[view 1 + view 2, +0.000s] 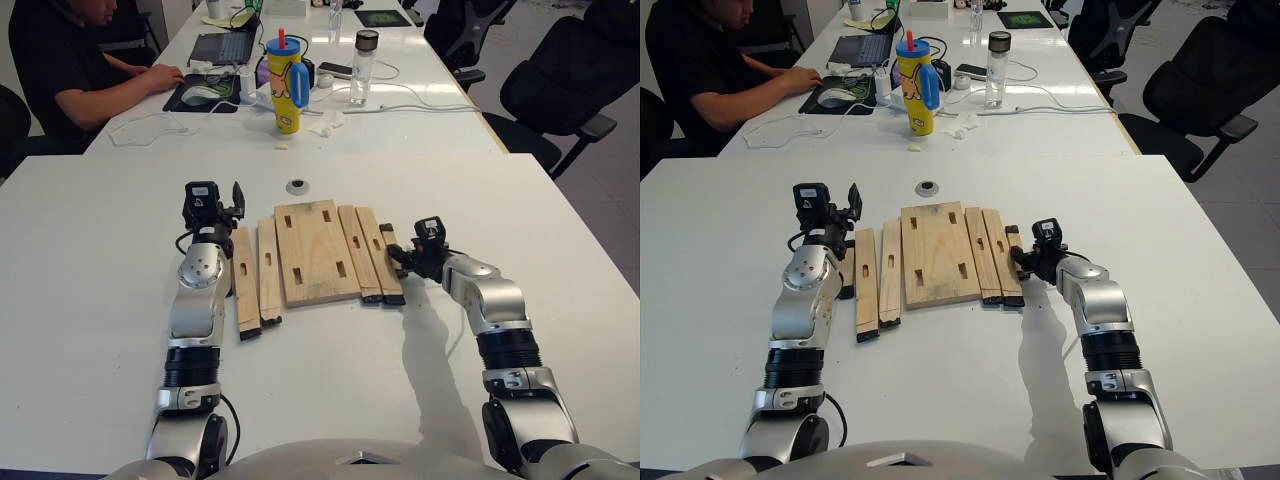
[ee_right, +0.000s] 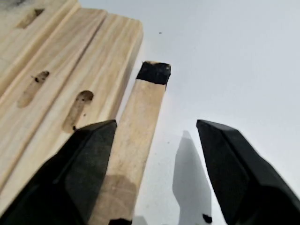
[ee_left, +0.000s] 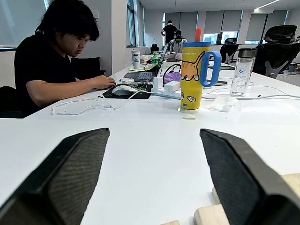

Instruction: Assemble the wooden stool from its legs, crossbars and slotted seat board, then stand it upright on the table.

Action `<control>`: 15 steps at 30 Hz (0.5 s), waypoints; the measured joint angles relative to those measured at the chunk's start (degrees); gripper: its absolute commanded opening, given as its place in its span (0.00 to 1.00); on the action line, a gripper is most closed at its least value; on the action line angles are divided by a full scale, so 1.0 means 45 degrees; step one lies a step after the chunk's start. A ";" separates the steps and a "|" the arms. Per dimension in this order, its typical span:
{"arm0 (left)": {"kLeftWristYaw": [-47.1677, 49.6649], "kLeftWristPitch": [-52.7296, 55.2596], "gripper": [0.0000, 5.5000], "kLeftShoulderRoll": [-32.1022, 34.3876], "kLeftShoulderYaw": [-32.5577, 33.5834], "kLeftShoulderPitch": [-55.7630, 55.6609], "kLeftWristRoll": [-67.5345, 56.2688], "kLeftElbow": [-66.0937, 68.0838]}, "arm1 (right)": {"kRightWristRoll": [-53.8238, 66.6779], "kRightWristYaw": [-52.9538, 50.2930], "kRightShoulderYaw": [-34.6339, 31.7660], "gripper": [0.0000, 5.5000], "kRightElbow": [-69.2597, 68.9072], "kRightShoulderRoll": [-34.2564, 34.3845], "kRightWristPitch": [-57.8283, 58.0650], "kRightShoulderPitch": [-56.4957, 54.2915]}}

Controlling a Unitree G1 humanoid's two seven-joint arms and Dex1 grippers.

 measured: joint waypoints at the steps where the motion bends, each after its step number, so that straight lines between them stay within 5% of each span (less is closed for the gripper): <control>1: 0.0003 0.0000 0.65 -0.0002 -0.0002 -0.0010 0.0000 0.0030 | -0.0029 0.0015 0.0081 0.58 0.0013 -0.0044 -0.0018 -0.0020; 15: 0.0020 -0.0157 0.65 -0.0013 -0.0031 -0.0242 0.0001 0.0334 | -0.0228 0.0622 0.0743 0.54 0.0010 -0.0152 0.0170 -0.0007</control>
